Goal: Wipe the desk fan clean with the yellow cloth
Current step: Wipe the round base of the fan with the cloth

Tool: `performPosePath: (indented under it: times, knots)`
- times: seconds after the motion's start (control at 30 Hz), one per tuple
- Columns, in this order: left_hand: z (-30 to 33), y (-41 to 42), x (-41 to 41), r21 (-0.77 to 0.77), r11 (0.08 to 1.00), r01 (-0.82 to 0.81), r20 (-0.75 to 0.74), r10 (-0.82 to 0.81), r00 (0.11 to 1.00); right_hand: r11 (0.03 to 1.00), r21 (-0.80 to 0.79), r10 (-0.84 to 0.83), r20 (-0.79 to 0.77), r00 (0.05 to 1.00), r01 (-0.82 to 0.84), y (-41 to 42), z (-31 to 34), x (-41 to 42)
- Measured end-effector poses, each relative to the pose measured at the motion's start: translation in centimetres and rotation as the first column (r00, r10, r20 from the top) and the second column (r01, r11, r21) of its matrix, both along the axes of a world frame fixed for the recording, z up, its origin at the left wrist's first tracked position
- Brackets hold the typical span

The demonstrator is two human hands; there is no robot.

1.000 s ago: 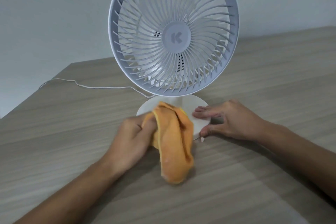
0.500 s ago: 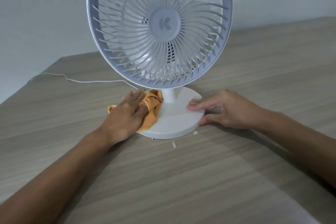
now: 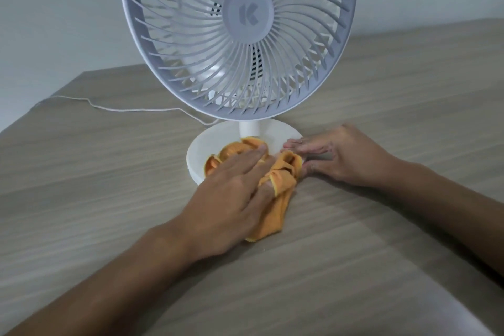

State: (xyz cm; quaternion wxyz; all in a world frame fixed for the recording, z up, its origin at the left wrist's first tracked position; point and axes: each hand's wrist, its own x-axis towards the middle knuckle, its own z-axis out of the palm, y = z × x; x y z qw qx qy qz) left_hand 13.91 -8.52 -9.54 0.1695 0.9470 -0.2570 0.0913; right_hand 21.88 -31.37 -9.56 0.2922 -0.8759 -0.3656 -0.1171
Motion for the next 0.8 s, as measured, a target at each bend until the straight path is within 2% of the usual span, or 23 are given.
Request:
performPosePath:
  times: [0.1, 0.17, 0.23, 0.27, 0.33, 0.37, 0.43, 0.5, 0.57, 0.6, 0.67, 0.8]
  knots:
    - [0.0, -0.9, -0.1, -0.012, 0.999, 0.044, -0.072, -0.045, 0.996, 0.999, 0.038, 0.017, -0.028, 0.999, -0.016, 0.1, 0.0, -0.2]
    - [0.8, -0.4, 0.2, -0.183, 0.983, 0.004, -0.222, -0.046, 0.974, 0.997, 0.073, 0.007, -0.077, 0.997, -0.002, 0.2, 0.2, -0.4]
    - [1.8, 0.8, 0.3, -0.455, 0.889, -0.043, -0.315, -0.116, 0.942, 0.989, 0.137, -0.022, -0.187, 0.982, 0.048, -0.1, 0.7, -0.8]
    - [2.1, 1.7, 0.5, -0.565, 0.824, -0.041, -0.311, -0.167, 0.936, 0.983, 0.161, -0.051, -0.213, 0.976, 0.086, -0.3, 0.9, -1.0]
    - [2.4, 3.6, 1.3, -0.693, 0.720, -0.045, -0.248, -0.179, 0.952, 0.966, 0.211, -0.123, -0.145, 0.982, 0.152, -0.4, 1.5, -1.6]
    - [2.4, 4.6, 1.8, -0.715, 0.695, -0.074, -0.218, -0.122, 0.968, 0.953, 0.252, -0.145, -0.098, 0.984, 0.166, 0.0, 1.9, -2.2]
    - [2.0, 6.4, 3.1, -0.658, 0.731, -0.183, -0.173, 0.090, 0.981, 0.958, 0.243, -0.152, -0.016, 0.988, 0.152, 2.0, 2.4, -3.6]
    - [1.0, 7.6, 4.2, -0.456, 0.844, -0.283, -0.133, 0.250, 0.959, 0.993, 0.050, -0.101, -0.032, 0.994, 0.103, 4.9, 2.2, -4.7]
    - [0.0, 8.1, 4.8, -0.257, 0.916, -0.307, -0.125, 0.284, 0.951, 0.980, -0.192, -0.072, -0.069, 0.995, 0.058, 7.4, 1.4, -5.1]
    - [-0.4, 8.2, 5.0, -0.195, 0.933, -0.303, -0.119, 0.284, 0.951, 0.964, -0.262, -0.066, -0.043, 0.997, 0.053, 8.2, 1.0, -5.1]
    - [-0.8, 8.1, 5.0, -0.133, 0.944, -0.302, -0.085, 0.292, 0.953, 0.968, -0.247, -0.046, -0.001, 0.999, 0.045, 8.7, 1.0, -5.3]
    - [-0.8, 7.9, 5.0, -0.096, 0.951, -0.293, -0.023, 0.292, 0.956, 0.988, -0.098, 0.110, -0.100, 0.989, -0.119, 7.0, 2.7, -6.6]
